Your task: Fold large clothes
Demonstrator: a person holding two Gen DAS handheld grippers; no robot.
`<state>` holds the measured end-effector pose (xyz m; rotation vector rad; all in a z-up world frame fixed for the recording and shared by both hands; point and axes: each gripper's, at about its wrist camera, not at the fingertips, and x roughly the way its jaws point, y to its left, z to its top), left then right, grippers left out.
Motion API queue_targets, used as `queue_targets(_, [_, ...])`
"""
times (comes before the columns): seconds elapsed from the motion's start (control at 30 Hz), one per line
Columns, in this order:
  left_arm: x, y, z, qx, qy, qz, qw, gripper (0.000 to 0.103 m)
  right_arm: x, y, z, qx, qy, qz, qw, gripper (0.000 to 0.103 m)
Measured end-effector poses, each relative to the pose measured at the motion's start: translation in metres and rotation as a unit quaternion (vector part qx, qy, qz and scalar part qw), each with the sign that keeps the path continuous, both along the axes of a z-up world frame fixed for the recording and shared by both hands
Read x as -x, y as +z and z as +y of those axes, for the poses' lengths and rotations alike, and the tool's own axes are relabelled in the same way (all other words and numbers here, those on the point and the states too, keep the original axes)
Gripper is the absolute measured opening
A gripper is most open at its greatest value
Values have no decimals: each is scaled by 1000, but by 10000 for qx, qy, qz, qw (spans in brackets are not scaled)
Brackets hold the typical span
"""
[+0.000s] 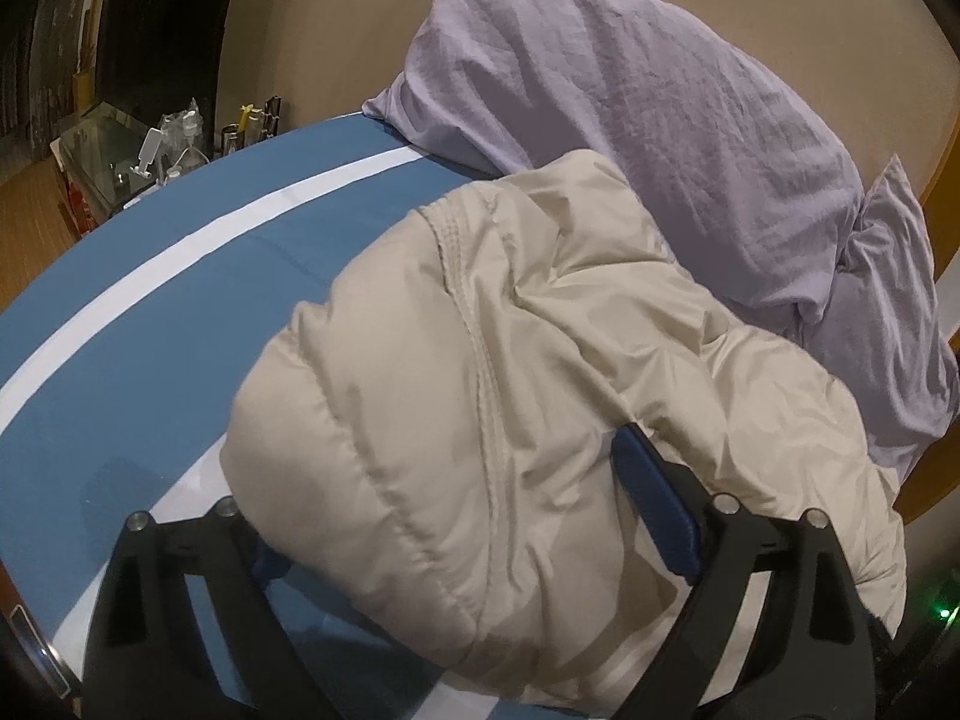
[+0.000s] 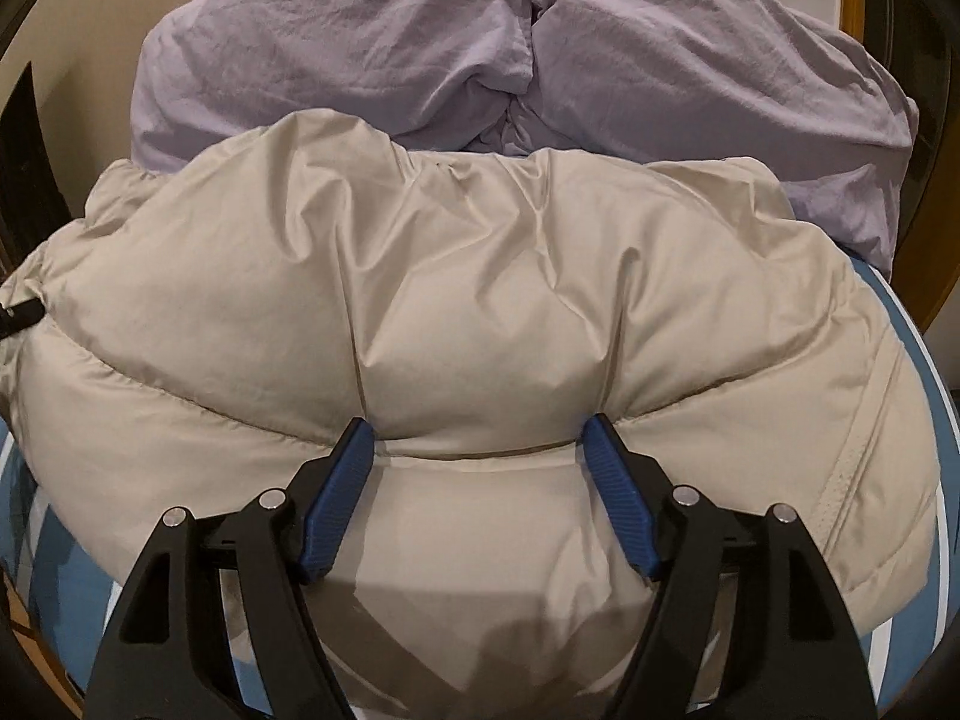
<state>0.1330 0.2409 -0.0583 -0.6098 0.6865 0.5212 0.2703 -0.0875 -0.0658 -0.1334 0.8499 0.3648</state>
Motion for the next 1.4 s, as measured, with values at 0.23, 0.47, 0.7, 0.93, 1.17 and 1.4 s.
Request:
queue_targets(0.23, [3,8,3,45,69,-183,9998,52,0,-2,1,57,16,-8,10000,74])
queue_targets(0.47, [3,26,-1,40,-52,-377,9993,33,-1,-2,0,68,22,14,10000,74])
queue_targets(0.7, [-1,78,-23,-2,-456,-1048,9934,29,-3,-3,0,95,49,30,9999,74])
queue_targets(0.93, [-22,131,-87,-387,-1181,-1499,9809,28,-6,-1,-2,30,94,110,9999,75])
queue_targets(1.17, [-48,157,-165,-598,-1918,-1662,9654,26,-4,6,-18,-207,377,224,9988,76])
queue_targets(1.4, [-68,159,-240,-844,-2576,-1590,9493,26,4,24,-63,-660,335,136,9972,76])
